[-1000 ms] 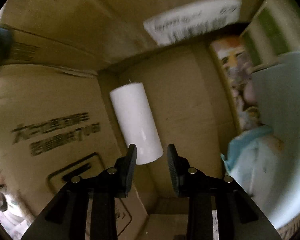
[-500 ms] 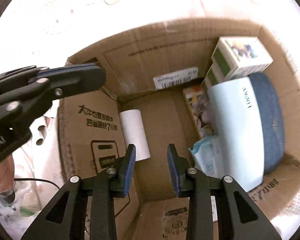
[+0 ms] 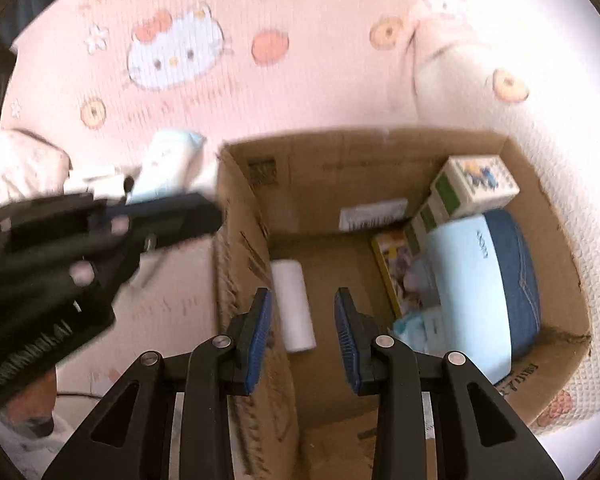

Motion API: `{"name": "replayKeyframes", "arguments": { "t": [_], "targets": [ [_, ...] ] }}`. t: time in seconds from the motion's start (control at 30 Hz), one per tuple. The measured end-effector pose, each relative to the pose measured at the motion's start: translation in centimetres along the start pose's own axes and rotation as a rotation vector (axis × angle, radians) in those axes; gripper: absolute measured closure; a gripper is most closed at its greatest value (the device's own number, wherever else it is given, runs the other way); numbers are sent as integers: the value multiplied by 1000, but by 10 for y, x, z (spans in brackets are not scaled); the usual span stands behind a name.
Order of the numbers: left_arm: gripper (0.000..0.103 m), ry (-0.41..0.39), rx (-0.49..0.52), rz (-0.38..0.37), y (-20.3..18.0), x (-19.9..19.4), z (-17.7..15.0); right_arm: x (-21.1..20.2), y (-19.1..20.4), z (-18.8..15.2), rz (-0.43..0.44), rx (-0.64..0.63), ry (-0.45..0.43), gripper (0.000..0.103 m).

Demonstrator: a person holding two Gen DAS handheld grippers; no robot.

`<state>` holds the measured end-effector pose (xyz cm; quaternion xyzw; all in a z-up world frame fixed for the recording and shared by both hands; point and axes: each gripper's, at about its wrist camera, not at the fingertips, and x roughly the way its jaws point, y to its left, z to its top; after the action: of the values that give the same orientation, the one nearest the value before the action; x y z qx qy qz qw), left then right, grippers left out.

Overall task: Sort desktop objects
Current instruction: 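Move both grippers back from the box to the tube pile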

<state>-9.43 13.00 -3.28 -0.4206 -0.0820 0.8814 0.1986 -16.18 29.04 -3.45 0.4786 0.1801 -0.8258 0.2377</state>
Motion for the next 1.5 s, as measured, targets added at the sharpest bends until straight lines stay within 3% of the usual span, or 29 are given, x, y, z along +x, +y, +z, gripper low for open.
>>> {"name": "replayKeyframes", "arguments": {
  "t": [0.13, 0.3, 0.43, 0.53, 0.77, 0.93, 0.97, 1.03, 1.07, 1.13, 1.2, 1.37, 1.5],
  "targets": [
    [99, 1, 23, 138, 14, -18, -23, -20, 15, -3, -67, -43, -88, 74],
    [99, -23, 31, 233, 33, -35, -58, -59, 43, 0, -114, -121, -185, 74],
    [99, -46, -5, 288, 52, -52, -97, -53, 60, -4, -84, -163, -240, 74],
    [99, -5, -137, 274, 79, -57, -124, -46, 74, -8, -41, -222, -264, 74],
    [99, -31, -280, 323, 118, -75, -150, -26, 106, -19, 74, -331, -294, 74],
    [99, -99, -314, 303, 130, -80, -150, -16, 120, -32, 231, -339, -347, 70],
    [99, -96, -317, 293, 133, -76, -148, -14, 122, -34, 246, -343, -356, 64],
    [95, -72, -331, 278, 139, -66, -146, -4, 127, -41, 274, -334, -357, 35],
    [90, -60, -344, 269, 143, -62, -145, 1, 129, -44, 282, -323, -361, 33],
    [58, -53, -407, 220, 155, -55, -149, 13, 133, -50, 308, -315, -374, 32],
    [49, -66, -478, 156, 167, -52, -153, 27, 138, -51, 287, -319, -349, 32],
    [46, -48, -610, 83, 197, -35, -161, 61, 147, -49, 255, -309, -292, 32],
    [46, -54, -613, 89, 207, -23, -158, 85, 152, -47, 272, -303, -251, 32]
  ]
}}
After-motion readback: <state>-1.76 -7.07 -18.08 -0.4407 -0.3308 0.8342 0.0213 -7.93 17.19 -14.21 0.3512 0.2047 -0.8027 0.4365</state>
